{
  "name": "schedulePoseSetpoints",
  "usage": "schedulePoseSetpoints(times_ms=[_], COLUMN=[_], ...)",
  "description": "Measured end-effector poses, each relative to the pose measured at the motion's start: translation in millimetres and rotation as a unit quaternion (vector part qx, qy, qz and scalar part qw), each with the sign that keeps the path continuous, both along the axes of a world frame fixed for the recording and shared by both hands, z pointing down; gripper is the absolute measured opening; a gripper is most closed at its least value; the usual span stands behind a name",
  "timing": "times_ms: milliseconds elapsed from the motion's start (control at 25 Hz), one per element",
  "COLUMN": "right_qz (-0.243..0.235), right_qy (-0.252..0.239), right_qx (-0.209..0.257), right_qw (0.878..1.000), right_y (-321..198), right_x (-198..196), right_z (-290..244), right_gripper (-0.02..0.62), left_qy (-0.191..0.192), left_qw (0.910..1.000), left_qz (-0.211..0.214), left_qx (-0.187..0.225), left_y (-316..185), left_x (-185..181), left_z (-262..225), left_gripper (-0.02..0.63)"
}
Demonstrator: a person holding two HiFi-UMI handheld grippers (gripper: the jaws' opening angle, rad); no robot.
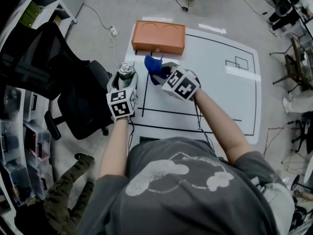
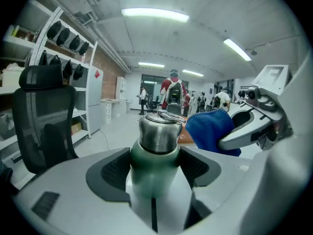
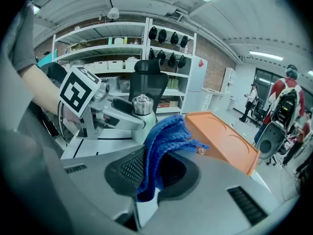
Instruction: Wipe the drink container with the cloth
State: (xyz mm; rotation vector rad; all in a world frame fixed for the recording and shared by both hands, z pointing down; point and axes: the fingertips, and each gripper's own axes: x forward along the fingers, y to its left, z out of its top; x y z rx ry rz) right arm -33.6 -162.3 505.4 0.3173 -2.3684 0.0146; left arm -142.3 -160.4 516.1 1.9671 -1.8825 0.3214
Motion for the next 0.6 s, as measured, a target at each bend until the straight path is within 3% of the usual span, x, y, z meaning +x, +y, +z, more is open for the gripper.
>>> schedulePoseSetpoints(times_ms=[160, 320, 600], right_qz=[-0.007, -0.044, -0.111], right_qy=[-0.001, -0.008, -0.017], right_qx=[0.007, 0.009, 0.007], right_qw=[1.000, 0.999, 0.994], right_y=[-5.9, -5.9, -4.3], right_x=[-3.1, -13.6, -40.8], right_z=[-6.0, -16.1, -26.3], right_gripper=[0.043, 0.043, 0.043], left_qy=[-0.005, -0.005, 0.007], left_qw=[0.9966, 0.9858, 0.9499], left_qz=[0.079, 0.164, 0.309], left_qx=[0.023, 0.038, 0.043], left_y=[0.8, 1.8, -0.5], left_x=[6.6, 12.0, 20.1], left_z=[-2.3, -4.2, -5.8], left_gripper=[0.314, 0.314, 0.314])
